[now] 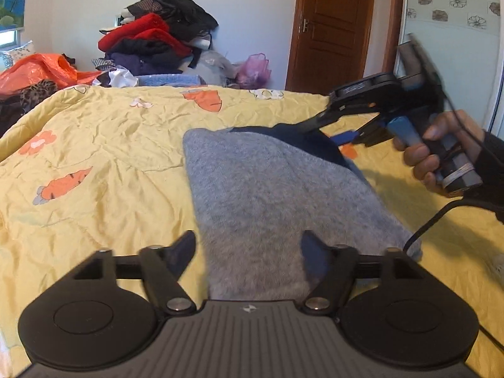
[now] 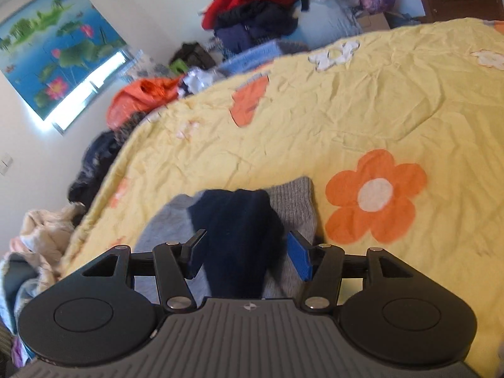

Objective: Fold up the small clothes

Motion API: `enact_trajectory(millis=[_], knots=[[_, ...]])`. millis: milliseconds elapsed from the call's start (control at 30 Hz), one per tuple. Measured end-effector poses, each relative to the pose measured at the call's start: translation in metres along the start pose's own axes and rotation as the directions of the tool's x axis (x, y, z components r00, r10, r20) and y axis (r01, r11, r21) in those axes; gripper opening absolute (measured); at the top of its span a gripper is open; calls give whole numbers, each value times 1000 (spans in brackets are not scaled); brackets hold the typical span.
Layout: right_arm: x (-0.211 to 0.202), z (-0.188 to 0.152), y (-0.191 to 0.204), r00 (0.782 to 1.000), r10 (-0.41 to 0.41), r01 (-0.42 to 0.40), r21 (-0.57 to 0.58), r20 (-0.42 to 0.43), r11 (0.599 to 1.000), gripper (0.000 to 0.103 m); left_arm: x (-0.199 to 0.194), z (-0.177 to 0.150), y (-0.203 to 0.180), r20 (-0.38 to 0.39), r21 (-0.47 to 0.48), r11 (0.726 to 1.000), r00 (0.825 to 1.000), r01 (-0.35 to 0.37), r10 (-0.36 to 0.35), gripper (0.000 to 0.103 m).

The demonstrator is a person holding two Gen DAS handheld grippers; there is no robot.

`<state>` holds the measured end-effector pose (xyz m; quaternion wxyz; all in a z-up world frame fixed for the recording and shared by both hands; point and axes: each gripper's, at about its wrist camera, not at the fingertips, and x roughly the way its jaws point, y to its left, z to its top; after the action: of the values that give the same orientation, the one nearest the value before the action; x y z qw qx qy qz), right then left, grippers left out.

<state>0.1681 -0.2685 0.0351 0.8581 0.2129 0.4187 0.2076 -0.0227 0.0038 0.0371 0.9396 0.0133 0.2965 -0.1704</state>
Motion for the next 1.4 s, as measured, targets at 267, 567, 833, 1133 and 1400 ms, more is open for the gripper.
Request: enact_trajectory(millis=[267, 567, 833, 1133, 1400], knots=[[-1, 4, -19, 998, -43, 43, -16, 38, 999, 15, 30, -10, 7, -114, -66, 998, 993, 21, -29, 67], [-30, -10, 2, 968, -83, 97, -48, 236, 994, 32, 32, -8, 4, -120, -61, 998, 993, 3, -11, 68], [5, -22, 48, 990, -94, 117, -251, 101, 961, 70, 32, -8, 2, -126, -64, 998, 992, -5, -3, 68], [-39, -46, 29, 987, -5, 29, -149, 159, 988, 71, 16, -10, 15, -91, -130, 991, 996, 8, -20, 67], [-87, -95, -28, 995, 75, -80, 88, 58, 993, 80, 16, -16, 84, -65, -466, 867, 970, 177, -233, 68]])
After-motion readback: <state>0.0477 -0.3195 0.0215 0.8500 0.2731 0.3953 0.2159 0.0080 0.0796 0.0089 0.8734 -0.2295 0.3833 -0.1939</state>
